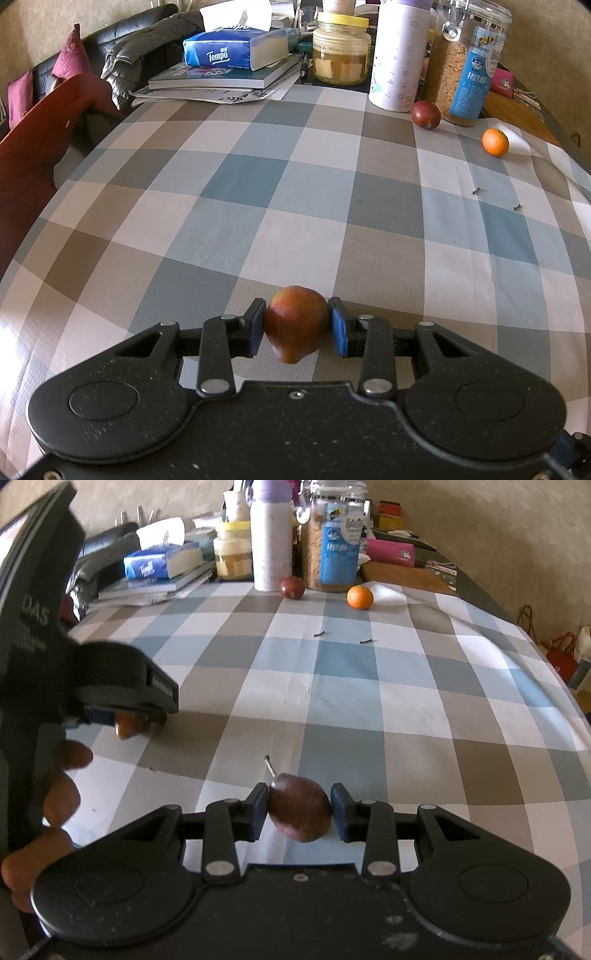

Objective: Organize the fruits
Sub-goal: 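Carry the plum in left gripper while right gripper carries its plum over the tray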

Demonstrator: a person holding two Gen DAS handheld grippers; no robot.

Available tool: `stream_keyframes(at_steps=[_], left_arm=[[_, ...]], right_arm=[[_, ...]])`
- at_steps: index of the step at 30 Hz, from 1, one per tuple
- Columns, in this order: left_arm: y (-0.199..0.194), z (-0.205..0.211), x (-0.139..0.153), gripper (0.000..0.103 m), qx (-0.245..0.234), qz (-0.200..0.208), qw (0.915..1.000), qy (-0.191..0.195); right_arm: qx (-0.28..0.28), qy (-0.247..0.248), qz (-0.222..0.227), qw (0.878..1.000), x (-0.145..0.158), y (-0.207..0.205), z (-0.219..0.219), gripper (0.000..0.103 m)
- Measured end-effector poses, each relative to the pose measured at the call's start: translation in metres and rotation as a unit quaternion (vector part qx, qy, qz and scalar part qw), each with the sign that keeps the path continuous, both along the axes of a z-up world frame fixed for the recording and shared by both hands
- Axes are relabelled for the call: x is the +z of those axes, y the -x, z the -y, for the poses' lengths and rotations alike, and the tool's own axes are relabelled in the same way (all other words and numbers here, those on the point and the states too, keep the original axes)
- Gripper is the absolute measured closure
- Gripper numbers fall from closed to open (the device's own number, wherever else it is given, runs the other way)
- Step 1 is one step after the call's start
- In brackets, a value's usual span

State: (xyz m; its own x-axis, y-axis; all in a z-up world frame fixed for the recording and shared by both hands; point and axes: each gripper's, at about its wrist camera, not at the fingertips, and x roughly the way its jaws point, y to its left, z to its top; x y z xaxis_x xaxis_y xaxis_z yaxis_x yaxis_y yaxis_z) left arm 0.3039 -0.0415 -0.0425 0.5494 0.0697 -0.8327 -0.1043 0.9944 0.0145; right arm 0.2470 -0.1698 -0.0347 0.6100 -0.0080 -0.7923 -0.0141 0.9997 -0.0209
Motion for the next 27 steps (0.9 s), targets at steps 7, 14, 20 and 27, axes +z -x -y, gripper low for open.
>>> stream_keyframes(at_steps=[7, 14, 20, 27], left_arm=[[0.0, 0.002, 0.0, 0.056, -0.001, 0.002, 1.0, -0.006], [0.001, 0.004, 0.0, 0.056, -0.004, 0.004, 0.9999, -0.014], [0.001, 0.005, 0.001, 0.056, -0.005, 0.004, 0.9999, -0.015], [0.002, 0.008, 0.001, 0.056, -0.007, 0.007, 0.9997, -0.023]], right_arm=[[-0.013, -0.005, -0.009, 1.0, 0.0, -0.003, 0.005, 0.066], [-0.084, -0.04, -0.007, 0.996, 0.002, -0.008, 0.031, 0.066], [-0.157, -0.084, -0.016, 0.984, -0.001, -0.011, 0.06, 0.066], [-0.203, -0.09, -0.013, 0.975, -0.002, -0.01, 0.073, 0.066]])
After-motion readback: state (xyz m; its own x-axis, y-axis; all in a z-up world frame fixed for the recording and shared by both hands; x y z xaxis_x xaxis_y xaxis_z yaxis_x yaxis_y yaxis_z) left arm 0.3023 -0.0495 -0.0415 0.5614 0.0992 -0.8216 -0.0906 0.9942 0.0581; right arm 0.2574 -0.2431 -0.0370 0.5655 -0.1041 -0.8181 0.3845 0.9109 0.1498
